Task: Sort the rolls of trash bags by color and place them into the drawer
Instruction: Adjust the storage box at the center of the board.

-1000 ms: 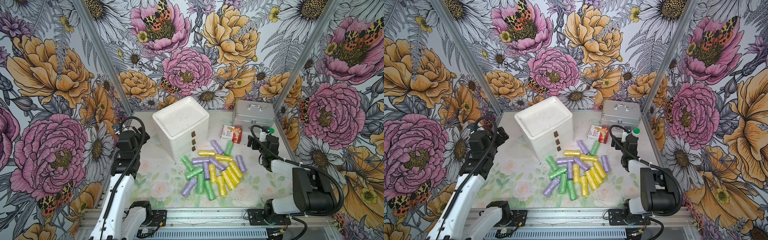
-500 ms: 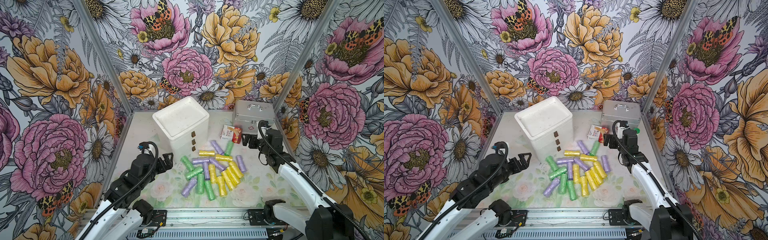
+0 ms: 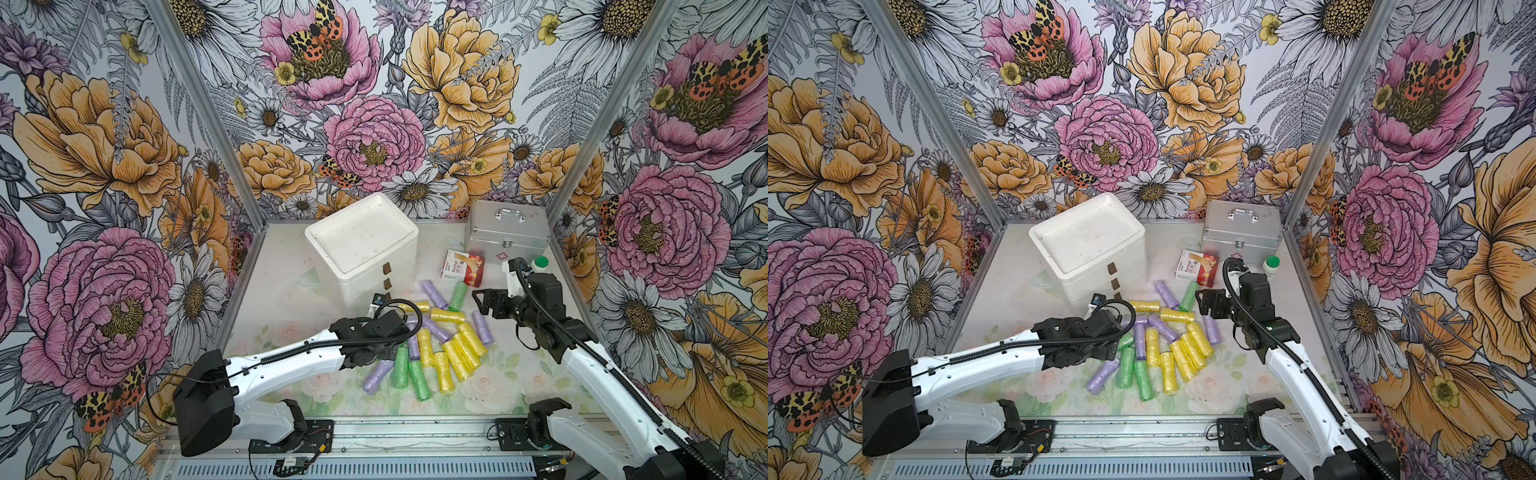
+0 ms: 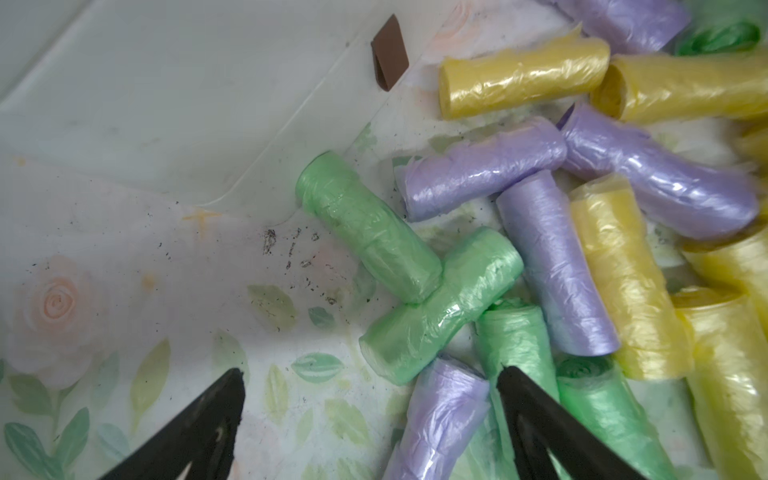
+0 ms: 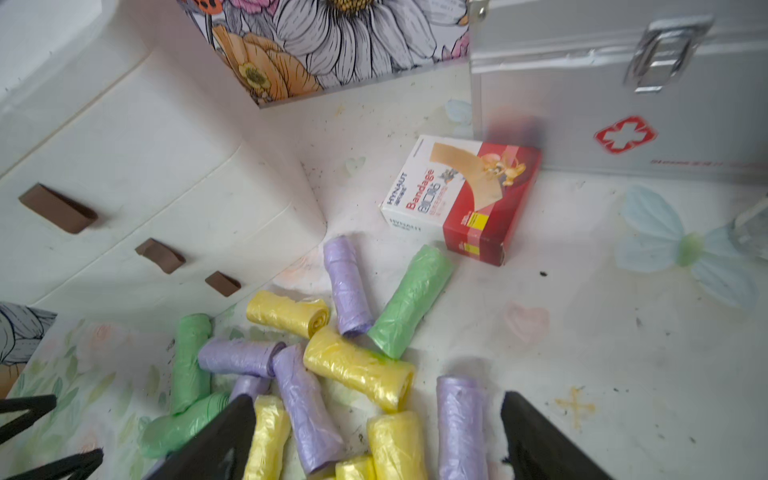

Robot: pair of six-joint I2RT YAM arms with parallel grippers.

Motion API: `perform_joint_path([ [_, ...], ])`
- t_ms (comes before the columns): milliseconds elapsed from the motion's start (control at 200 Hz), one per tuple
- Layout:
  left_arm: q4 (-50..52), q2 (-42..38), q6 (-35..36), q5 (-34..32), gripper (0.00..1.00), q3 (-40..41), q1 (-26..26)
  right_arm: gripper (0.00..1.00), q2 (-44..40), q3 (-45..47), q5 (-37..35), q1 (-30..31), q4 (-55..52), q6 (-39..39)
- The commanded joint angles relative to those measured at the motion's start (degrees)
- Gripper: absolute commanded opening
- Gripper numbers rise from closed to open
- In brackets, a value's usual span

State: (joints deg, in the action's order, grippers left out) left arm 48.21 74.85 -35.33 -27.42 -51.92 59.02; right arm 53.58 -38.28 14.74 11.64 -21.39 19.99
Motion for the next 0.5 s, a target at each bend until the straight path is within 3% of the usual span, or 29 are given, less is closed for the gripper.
perform_joint_path([
  [0,-1.44,-1.64,5.96,2.66,0.94,-1.28,-0.75,0.92,-1.61,1.41,1.02,1.03,-1.53,1.92],
  [125,-1.94,-4.60,6.42,5.75,0.90,-0.88,-3.54,0.91,-0.57,1.98,0.87,2.91,-1.45,2.84],
  [235,-4.99,-12.07,4.85,9.05,0.88,-0.33,-8.17,0.91,1.20,1.26,-0.19,5.09,-1.26,3.39],
  [495,-5.49,-25.19,2.31,14.74,0.89,-7.01,-25.28,0.90,7.36,-5.59,-0.67,10.94,-0.69,4.42],
])
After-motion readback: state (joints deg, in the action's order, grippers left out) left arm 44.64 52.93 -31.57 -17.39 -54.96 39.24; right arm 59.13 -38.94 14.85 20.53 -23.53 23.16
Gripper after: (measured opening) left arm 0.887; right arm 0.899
